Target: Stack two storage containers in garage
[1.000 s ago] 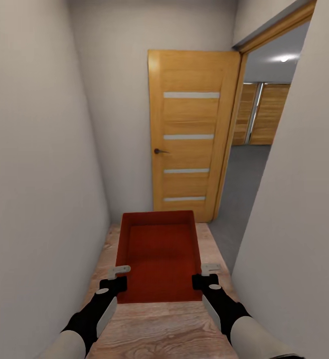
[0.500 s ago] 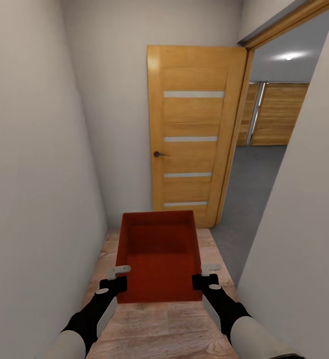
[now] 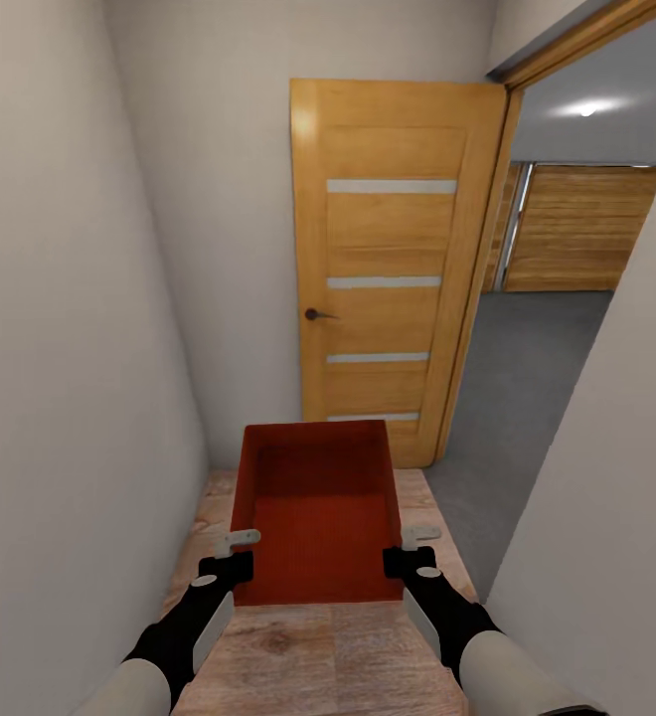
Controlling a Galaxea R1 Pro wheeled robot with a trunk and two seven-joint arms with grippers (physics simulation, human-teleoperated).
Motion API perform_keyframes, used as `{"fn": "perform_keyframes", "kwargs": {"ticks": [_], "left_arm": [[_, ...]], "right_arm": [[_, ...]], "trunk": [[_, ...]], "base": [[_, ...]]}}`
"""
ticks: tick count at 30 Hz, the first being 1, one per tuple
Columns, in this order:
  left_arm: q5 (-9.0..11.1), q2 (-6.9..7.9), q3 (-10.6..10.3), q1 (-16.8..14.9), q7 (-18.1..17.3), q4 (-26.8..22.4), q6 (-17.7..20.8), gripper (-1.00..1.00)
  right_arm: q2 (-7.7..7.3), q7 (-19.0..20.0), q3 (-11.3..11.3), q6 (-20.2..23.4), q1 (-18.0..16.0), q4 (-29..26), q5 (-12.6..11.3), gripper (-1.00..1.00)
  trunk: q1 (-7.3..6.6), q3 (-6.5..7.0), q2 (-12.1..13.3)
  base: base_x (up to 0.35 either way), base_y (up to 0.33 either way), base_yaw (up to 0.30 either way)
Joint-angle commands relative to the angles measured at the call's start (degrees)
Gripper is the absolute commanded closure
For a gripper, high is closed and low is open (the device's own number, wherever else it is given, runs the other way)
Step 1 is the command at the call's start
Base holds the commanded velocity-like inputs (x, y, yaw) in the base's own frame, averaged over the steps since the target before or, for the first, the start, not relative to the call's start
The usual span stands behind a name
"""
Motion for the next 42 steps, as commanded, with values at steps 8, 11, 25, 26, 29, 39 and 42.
{"fn": "perform_keyframes", "kwargs": {"ticks": [8,11,25,26,29,39,42], "left_arm": [[1.2,0.03,1.55,-0.06,0.81,-0.25,-4.73,1.0],[1.2,0.03,1.55,-0.06,0.82,-0.25,-4.73,1.0],[1.2,0.03,1.55,-0.06,0.81,-0.25,-4.73,1.0],[1.2,0.03,1.55,-0.06,0.81,-0.25,-4.73,1.0],[1.2,-0.06,-0.44,-0.02,0.83,-0.34,-0.48,1.0],[2.76,0.35,-1.89,0.02,0.81,-0.51,-0.12,1.0],[2.59,0.29,-1.83,0.02,0.79,-0.51,-0.08,1.0]], "right_arm": [[0.03,-0.45,-0.46,0.37,0.01,-0.07,-1.25,1.0],[0.02,-0.45,-0.46,0.37,-0.01,-0.07,-1.25,1.0],[0.01,-0.45,-0.46,0.37,-0.02,-0.07,-1.25,1.0],[0.01,-0.45,-0.46,0.37,-0.01,-0.07,-1.25,1.0],[0.0,-0.76,0.57,0.39,-0.01,-0.06,-0.49,1.0],[0.01,-0.79,0.79,0.45,-0.04,-0.06,-0.5,1.0],[-0.03,-0.78,0.82,0.52,0.0,-0.07,-0.6,1.0]], "trunk": [[0.07,-0.13,-0.13],[0.07,-0.13,-0.13],[0.07,-0.13,-0.13],[0.07,-0.13,-0.13],[0.07,-0.13,-0.13],[0.07,-0.13,-0.13],[0.07,-0.13,-0.13]], "base": [[0.322,0.0,0.0],[0.322,0.0,0.0],[0.323,0.0,0.0],[0.323,0.0,0.0],[0.108,0.0,0.0],[0.0,0.0,0.0],[0.0,0.0,0.0]]}}
